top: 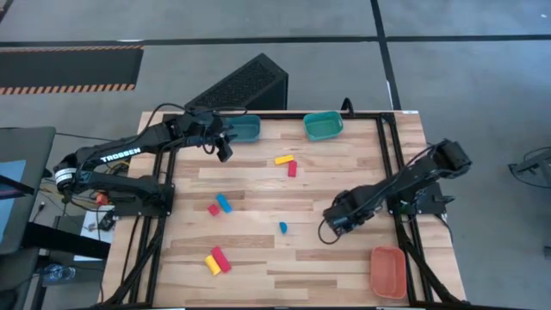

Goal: Sort & place blocks by color
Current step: Put the right blue block into the blue bin

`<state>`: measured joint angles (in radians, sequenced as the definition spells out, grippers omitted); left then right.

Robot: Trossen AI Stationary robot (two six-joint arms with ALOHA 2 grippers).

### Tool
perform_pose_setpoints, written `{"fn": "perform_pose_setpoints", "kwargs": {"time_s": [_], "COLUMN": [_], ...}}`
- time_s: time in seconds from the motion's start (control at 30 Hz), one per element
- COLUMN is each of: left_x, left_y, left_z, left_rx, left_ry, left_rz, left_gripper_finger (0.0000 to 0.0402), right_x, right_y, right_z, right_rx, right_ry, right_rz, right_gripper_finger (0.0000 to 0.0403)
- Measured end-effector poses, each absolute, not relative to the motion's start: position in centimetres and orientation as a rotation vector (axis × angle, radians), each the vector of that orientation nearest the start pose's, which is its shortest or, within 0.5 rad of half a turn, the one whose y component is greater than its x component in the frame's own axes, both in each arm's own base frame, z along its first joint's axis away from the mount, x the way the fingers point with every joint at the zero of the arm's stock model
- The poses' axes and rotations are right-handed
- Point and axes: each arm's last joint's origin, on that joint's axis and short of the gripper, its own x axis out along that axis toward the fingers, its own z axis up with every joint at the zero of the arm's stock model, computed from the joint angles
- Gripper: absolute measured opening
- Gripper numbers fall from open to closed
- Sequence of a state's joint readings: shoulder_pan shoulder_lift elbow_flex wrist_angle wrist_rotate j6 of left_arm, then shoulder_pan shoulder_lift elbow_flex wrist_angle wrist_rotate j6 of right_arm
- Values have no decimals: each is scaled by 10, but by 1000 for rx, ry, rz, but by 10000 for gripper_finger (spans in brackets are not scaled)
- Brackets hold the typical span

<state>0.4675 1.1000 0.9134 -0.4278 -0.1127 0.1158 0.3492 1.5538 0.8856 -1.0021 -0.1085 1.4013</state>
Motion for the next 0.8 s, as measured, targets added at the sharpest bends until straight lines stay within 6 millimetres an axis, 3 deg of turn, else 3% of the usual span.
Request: {"fn": "perform_pose_setpoints", "kwargs": {"time_s": [0.4,0.57,0.8], "left_x": [204,204,207], "left_y": [107,107,104], "left_z": [296,296,297], "left_rx": [-81,-87,32], "left_ry": [634,625,649], "left_rz": [550,580,514], "left_gripper_finger": [140,140,140], "right_x": [210,211,215], "right_y": [75,73,60], "right_z": [137,136,135], "right_rx": [882,859,815], "right_ry": [1614,1606,1604], "right_rz": [-778,-717,-677], "right_gripper_finger": [250,249,205]}}
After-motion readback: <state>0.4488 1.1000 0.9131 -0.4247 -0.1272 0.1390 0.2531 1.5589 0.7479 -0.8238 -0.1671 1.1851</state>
